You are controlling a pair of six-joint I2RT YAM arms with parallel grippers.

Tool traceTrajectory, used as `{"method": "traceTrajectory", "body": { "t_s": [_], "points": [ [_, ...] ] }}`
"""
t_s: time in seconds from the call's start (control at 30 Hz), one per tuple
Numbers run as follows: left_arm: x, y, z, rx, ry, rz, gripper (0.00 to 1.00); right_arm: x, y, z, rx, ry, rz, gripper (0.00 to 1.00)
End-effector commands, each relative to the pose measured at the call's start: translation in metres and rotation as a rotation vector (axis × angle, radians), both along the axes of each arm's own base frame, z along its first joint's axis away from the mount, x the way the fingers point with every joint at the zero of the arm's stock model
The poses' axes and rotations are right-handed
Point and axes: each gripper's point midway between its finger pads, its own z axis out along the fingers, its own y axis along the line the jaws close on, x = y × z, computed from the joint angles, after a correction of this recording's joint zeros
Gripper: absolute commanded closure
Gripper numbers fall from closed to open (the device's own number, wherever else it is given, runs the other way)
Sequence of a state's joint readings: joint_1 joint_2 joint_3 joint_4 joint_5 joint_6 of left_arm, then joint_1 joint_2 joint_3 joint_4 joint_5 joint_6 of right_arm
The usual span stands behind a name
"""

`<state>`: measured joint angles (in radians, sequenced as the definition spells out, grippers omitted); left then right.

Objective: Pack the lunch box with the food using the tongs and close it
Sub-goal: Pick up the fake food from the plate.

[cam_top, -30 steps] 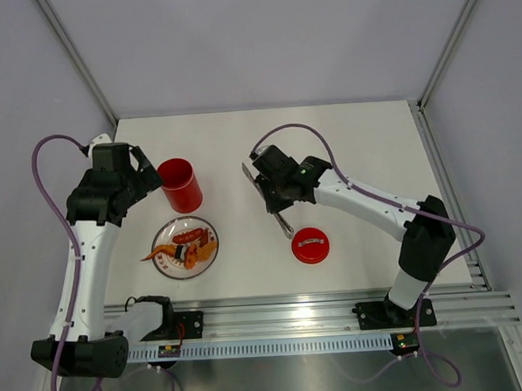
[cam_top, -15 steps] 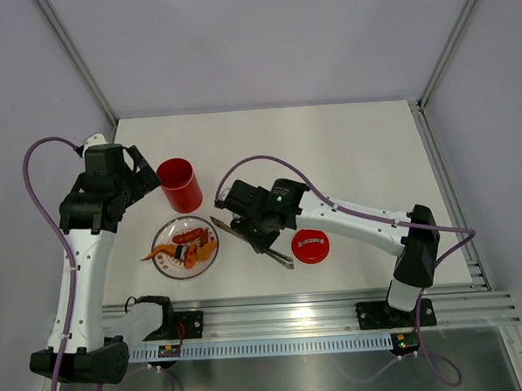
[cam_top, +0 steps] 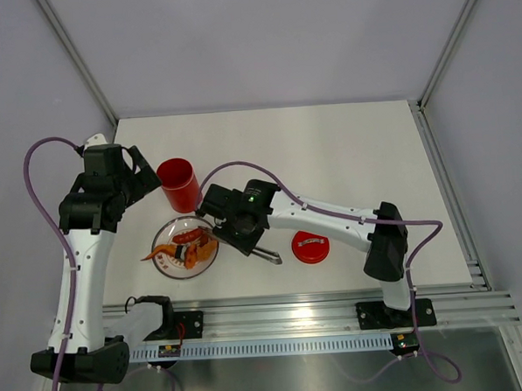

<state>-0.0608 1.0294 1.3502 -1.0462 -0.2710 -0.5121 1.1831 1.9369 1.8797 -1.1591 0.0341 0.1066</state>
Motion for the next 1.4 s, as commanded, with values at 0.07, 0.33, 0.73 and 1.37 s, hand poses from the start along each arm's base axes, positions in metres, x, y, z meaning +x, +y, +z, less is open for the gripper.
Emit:
{"method": "traceTrajectory", "body": {
  "t_s": [0.07,0.33,0.73,1.37],
  "points": [
    [0.001,0.003,0.023,-0.001,-0.068,-0.011,0.01,-0.001,0.003,0.015,0.013,-0.024,0.054,0.64],
    [0.002,0.003,0.02,-0.015,-0.061,-0.015,0.01,0.002,0.002,0.021,0.031,-0.05,0.04,0.59],
    [0.002,0.003,0.019,-0.023,-0.059,-0.014,0.01,0.008,0.004,0.041,0.093,-0.105,0.045,0.59],
    [0.003,0.001,0.016,-0.041,-0.053,-0.016,0.01,-0.004,0.022,0.049,0.122,-0.102,0.215,0.5]
  ]
}}
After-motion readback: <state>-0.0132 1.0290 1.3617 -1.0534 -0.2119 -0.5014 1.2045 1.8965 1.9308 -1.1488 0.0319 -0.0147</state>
